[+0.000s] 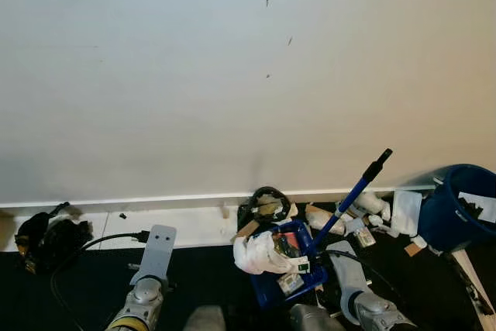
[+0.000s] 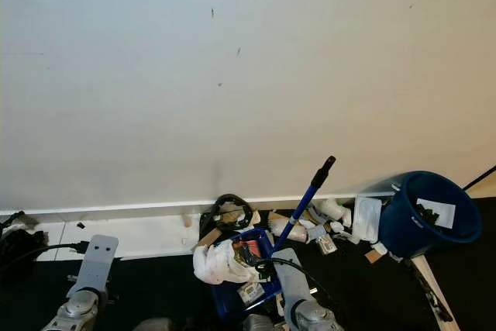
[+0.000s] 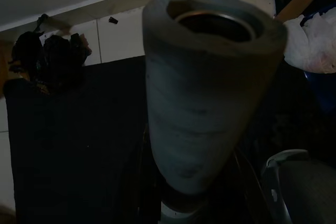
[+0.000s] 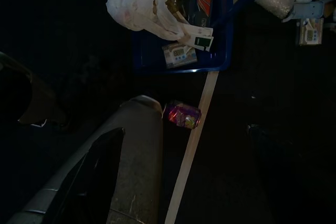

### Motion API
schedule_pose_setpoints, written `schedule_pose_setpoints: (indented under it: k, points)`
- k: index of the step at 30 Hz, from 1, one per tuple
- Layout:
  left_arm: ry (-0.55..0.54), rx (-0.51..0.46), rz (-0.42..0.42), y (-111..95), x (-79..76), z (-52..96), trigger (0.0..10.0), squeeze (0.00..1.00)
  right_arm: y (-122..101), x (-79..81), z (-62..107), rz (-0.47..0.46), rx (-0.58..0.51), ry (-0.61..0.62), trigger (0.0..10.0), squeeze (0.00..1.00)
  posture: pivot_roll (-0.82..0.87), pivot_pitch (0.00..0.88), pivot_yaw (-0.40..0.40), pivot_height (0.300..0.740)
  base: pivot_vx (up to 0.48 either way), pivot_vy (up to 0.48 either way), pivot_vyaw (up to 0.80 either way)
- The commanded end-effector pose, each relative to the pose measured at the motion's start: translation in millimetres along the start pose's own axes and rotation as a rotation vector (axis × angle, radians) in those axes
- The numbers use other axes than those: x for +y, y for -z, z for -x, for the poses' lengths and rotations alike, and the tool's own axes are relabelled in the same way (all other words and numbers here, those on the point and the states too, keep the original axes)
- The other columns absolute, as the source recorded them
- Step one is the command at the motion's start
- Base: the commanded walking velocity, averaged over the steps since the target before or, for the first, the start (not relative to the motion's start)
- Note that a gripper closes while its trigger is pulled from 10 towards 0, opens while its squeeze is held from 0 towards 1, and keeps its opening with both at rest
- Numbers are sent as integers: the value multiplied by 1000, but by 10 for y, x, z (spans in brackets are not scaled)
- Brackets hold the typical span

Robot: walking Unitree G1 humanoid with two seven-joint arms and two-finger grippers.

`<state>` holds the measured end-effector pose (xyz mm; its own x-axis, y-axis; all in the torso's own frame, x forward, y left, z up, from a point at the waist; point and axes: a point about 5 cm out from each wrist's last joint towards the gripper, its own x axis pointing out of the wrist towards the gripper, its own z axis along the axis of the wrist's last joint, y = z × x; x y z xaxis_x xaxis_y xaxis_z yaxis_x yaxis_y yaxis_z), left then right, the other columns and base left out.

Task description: Sweep floor

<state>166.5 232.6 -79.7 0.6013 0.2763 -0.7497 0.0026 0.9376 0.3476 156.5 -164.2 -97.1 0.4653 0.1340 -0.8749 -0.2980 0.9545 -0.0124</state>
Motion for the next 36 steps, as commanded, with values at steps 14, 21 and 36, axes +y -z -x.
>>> schedule_pose_setpoints:
  k: [14, 21, 36]
  points:
    - [21, 35, 57, 94, -61, 26, 10000, 0, 28, -35, 8, -8, 14, 17, 10000, 0, 164, 0, -104, 740, 0, 0, 0]
    - [22, 28, 50, 79, -36, 19, 10000, 0, 9, -37, 5, -23, 6, 25, 10000, 0, 161, 0, -97, 740, 0, 0, 0]
    - [7, 39, 67, 81, -25, 15, 10000, 0, 29, -77, 14, -20, 13, 36, 10000, 0, 154, 0, -102, 740, 0, 0, 0]
